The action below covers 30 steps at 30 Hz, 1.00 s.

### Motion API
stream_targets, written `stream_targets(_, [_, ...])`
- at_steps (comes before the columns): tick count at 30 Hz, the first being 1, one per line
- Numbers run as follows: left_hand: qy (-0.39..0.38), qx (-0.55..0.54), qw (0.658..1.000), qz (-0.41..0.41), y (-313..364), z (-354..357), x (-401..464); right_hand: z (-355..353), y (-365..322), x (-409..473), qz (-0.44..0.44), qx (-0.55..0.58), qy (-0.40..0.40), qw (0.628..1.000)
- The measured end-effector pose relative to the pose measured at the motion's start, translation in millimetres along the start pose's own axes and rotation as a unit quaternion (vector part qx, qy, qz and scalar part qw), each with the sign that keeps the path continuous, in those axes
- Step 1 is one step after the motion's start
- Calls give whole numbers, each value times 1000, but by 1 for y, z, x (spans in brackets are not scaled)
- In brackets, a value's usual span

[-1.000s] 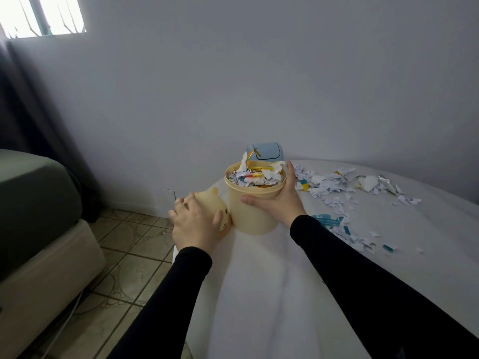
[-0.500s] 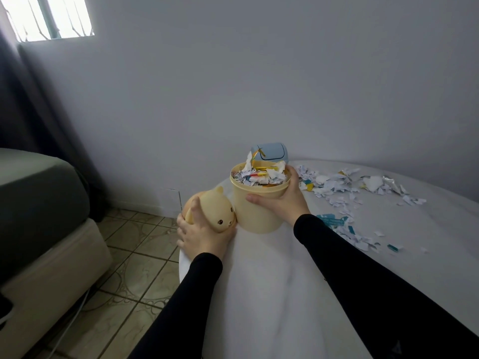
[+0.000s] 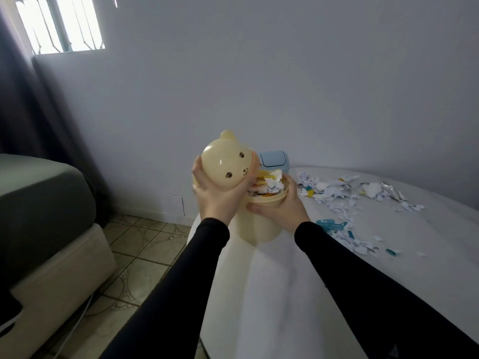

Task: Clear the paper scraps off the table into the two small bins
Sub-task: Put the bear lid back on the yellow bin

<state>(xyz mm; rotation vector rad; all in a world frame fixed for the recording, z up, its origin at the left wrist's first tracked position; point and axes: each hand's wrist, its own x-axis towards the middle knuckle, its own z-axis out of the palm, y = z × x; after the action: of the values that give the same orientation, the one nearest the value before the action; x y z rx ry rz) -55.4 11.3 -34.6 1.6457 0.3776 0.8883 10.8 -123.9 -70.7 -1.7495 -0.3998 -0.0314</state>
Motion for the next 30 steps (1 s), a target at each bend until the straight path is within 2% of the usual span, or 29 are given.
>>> stream_targets(4, [-108,57,992,14,10,7,18,2,2,-4,5,-3,-39,999])
stream_targets(9, [-173,115,977,42,16,3,24,6,3,-6,0,13,-45,999])
stream_targets(16, [-205,195,954,96,13,1,19,18,3,-2,16,32,-27,999])
stream_targets(22, [-201,166,959,106,9,-2,22,25,6,3,12,37,-24,999])
stream_targets(30, [-197,197,954,110,5,-5,37,31,8,11,7,41,-32,999])
